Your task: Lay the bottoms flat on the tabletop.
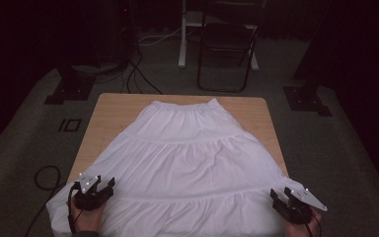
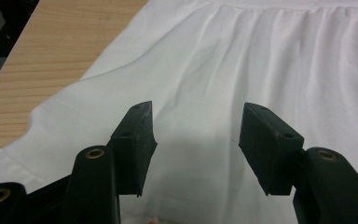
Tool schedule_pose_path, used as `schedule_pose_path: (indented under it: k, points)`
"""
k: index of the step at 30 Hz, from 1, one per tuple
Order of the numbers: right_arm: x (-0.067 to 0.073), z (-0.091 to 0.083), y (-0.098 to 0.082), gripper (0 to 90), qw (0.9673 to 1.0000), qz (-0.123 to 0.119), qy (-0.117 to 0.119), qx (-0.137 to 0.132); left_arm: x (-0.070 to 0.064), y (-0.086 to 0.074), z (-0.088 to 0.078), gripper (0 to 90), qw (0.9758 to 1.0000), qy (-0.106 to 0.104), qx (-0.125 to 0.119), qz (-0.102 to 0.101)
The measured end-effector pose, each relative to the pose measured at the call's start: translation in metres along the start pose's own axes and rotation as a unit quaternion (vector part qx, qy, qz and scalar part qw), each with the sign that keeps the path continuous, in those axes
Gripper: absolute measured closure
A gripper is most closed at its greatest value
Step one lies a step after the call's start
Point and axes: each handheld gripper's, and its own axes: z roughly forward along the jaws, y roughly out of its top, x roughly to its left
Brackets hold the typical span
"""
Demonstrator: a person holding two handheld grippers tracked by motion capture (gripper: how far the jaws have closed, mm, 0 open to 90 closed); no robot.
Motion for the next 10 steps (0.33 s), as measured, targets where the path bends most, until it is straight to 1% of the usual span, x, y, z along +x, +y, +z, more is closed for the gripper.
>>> schedule_pose_path:
  k: [2, 7, 10]
  points:
    - [0.0004, 0.0012, -0.0006, 42.7, 1.0000, -0.005, 0.001, 0.002, -0.0019, 0.0001, 0.0013, 45.2, 1.0000, -0.001, 0.003, 0.008]
    - [-0.0004, 0.0057, -0.0023, 45.0, 0.9998, -0.009, 0.008, 0.016, -0.0036, -0.0002, 0.0048, 45.3, 0.9999, -0.004, 0.009, 0.012]
    - [-0.0005, 0.0066, -0.0024, 45.8, 0.9997, -0.011, 0.011, 0.017, -0.0038, 0.0000, 0.0051, 45.2, 0.9999, -0.005, 0.009, 0.013]
